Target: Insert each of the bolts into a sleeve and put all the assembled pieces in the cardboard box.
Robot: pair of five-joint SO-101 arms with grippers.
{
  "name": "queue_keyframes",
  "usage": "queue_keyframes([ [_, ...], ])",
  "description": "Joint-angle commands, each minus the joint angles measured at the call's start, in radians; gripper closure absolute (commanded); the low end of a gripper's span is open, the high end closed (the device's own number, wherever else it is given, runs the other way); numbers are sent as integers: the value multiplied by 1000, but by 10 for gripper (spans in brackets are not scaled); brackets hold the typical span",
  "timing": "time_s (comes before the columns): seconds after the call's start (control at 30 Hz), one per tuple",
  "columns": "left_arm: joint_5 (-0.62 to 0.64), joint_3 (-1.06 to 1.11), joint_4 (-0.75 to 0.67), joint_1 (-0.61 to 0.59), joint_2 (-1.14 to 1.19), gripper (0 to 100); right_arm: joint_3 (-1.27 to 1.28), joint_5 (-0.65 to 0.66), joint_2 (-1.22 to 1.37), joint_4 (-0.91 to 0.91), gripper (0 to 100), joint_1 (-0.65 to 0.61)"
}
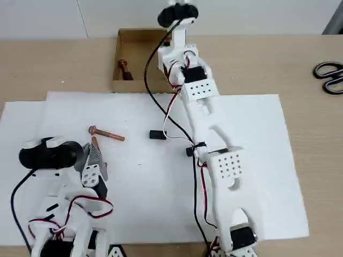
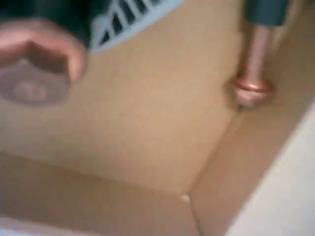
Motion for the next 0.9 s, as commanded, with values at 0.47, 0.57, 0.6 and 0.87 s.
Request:
queue_keyframes([
  [0.47,0,-15,43,2,0,994,-477,115,82,423,782,12],
  [0.57,2,-15,44,2,0,994,-572,115,84,559,817,10],
  [0.6,2,-16,44,2,0,994,-591,115,82,605,829,10],
  [0.87,2,-18,44,2,0,994,-591,120,81,969,904,5],
])
